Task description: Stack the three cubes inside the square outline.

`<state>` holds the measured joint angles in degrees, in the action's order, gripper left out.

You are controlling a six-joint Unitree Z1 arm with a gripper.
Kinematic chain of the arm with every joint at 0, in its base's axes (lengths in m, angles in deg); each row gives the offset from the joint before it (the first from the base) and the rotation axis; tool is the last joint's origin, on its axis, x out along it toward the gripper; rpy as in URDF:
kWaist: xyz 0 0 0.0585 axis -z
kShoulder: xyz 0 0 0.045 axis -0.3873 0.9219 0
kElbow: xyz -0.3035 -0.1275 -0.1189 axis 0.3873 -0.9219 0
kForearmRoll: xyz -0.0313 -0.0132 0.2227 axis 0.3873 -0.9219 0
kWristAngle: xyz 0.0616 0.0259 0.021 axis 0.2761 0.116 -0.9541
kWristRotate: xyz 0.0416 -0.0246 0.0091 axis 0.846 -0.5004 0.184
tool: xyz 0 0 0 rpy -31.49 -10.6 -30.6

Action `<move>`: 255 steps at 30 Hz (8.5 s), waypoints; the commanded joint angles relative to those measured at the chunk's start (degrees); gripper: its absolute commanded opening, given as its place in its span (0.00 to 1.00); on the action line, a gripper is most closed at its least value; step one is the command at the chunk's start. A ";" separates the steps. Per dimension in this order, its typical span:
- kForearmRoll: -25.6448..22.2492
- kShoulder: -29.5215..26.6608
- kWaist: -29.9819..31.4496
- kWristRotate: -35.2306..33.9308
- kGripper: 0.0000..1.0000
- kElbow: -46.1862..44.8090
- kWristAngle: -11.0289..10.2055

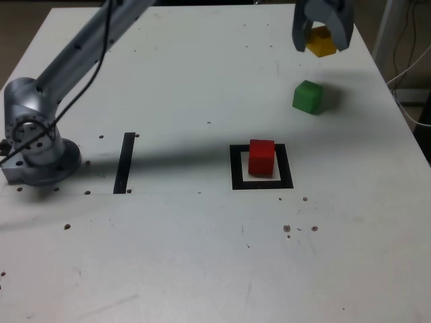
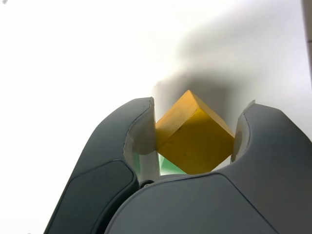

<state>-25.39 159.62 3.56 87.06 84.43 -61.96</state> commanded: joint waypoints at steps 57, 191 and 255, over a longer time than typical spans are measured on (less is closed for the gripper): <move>30.87 -33.06 25.91 -17.40 0.39 -67.28 3.56; 10.88 -0.69 6.35 -30.36 0.97 -24.44 -1.05; 4.66 -22.00 21.40 -25.15 0.39 -34.46 -1.02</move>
<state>-21.51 139.23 24.45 62.81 52.49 -63.20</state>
